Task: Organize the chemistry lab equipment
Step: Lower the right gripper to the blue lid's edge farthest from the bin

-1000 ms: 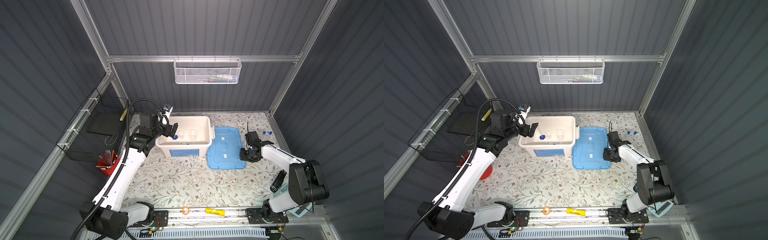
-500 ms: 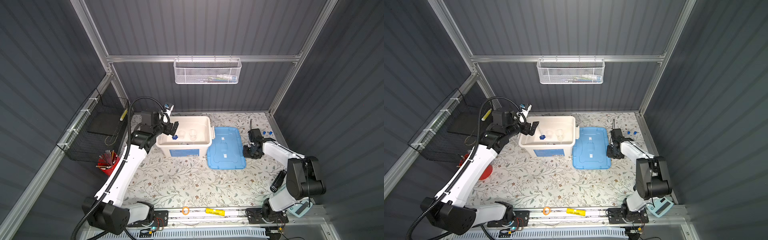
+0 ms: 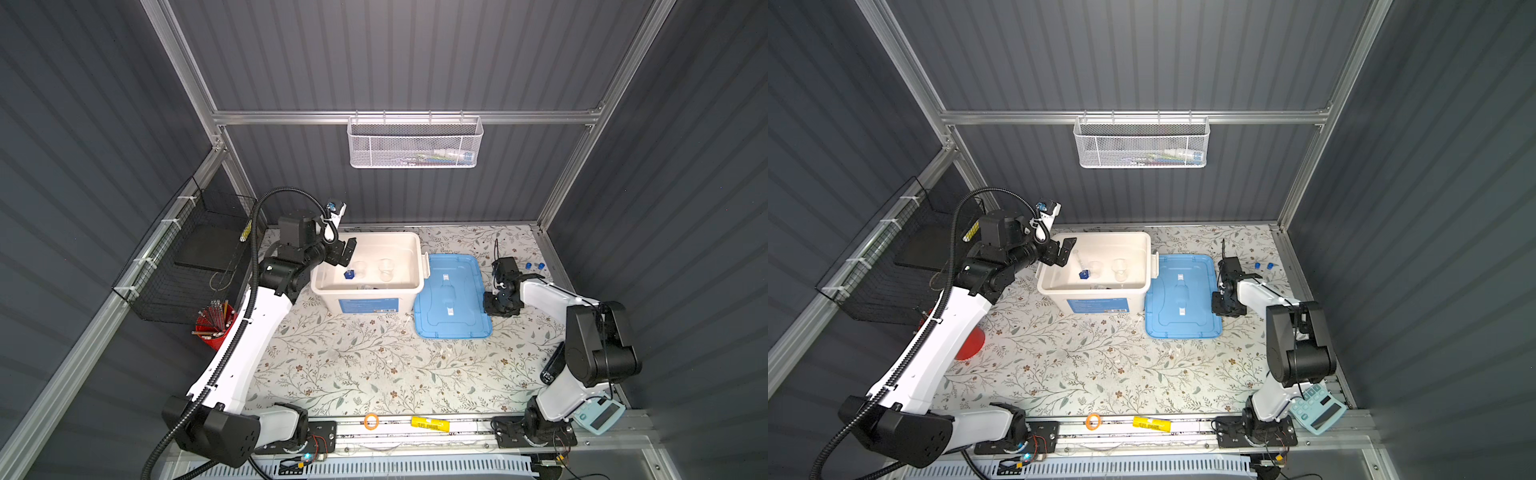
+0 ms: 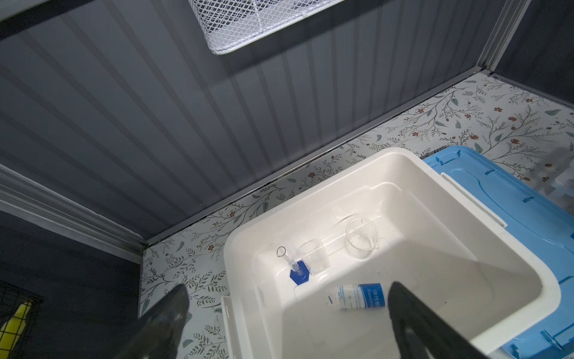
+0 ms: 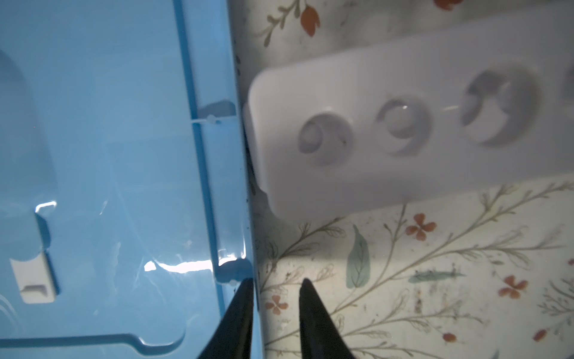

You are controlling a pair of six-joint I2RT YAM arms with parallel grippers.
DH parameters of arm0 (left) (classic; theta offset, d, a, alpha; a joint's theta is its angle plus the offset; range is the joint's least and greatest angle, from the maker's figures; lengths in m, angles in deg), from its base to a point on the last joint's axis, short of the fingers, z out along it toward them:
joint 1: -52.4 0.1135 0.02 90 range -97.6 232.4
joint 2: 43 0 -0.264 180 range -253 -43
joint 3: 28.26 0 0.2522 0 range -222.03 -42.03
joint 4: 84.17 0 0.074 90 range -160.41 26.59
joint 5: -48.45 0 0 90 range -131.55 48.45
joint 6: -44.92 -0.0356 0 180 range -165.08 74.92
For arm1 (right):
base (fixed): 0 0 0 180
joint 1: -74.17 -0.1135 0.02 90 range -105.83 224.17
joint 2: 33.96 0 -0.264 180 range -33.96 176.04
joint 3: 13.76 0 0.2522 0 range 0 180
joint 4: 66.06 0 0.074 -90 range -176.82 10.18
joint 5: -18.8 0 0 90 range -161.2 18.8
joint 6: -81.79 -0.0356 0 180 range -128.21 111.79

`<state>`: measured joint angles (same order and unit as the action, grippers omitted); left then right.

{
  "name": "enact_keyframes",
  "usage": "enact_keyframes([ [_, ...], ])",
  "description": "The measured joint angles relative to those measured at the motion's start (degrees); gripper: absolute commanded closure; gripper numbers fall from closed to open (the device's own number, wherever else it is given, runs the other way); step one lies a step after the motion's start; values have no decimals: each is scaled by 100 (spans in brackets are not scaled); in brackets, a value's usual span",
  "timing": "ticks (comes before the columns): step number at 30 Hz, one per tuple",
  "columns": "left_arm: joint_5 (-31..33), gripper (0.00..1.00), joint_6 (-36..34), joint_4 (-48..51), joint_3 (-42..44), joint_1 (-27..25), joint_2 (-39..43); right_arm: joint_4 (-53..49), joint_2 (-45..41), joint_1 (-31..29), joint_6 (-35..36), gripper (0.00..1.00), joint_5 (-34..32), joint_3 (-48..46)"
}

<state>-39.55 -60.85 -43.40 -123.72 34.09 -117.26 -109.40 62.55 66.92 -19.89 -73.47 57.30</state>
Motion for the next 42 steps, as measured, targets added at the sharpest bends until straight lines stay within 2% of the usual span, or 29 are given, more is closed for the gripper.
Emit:
enact_keyframes([
  [32,129,0,-2,146,0,0,0,136,378,-2,-31,81,208,289],
  [42,151,0,-2,146,0,0,0,96,439,-63,-26,90,214,363],
])
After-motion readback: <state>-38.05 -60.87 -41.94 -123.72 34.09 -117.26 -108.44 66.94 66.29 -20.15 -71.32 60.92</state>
